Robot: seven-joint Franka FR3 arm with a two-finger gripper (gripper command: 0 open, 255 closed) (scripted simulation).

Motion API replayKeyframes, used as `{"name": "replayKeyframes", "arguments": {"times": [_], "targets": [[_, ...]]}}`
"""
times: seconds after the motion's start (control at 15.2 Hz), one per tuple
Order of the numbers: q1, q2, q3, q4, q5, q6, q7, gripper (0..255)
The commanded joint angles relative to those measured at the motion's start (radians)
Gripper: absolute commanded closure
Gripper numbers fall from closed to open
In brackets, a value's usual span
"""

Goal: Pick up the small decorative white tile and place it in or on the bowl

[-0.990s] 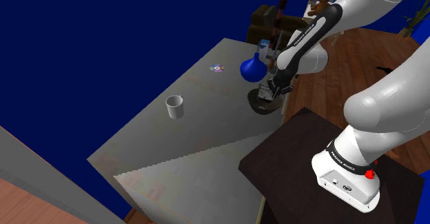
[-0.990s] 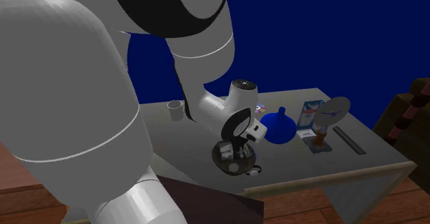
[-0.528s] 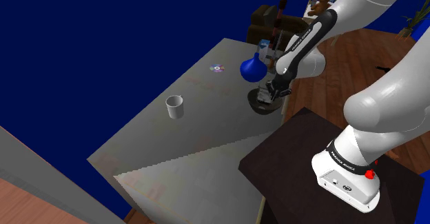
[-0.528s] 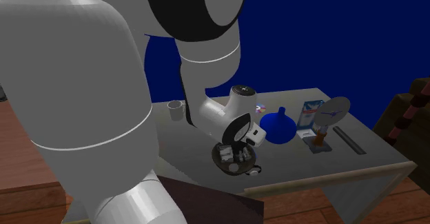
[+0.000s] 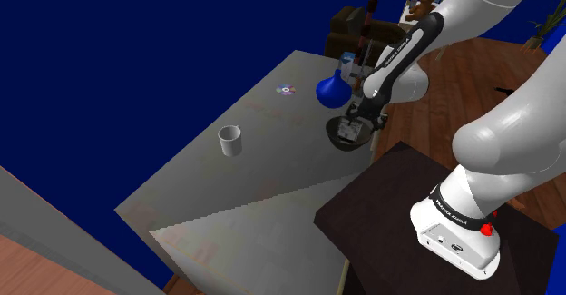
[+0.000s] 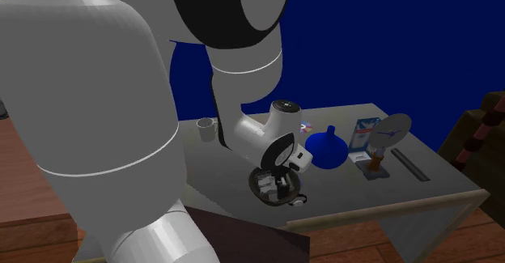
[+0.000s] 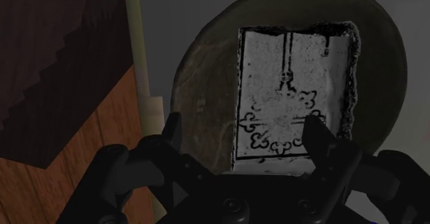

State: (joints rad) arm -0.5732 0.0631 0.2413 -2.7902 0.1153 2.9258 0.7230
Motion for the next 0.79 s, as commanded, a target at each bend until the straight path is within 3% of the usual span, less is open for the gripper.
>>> {"name": "replayKeyframes", "arguments": {"times": [0.0, 0.26, 0.73], "targets": [[0.0, 0.0, 0.0, 0.0, 0.0, 0.0, 0.0, 0], [-0.001, -0.19, 0.01, -0.015, 0.071, -0.173, -0.049, 0], [0.002, -0.189, 0.007, -0.015, 0.07, -0.173, -0.048, 0]]}}
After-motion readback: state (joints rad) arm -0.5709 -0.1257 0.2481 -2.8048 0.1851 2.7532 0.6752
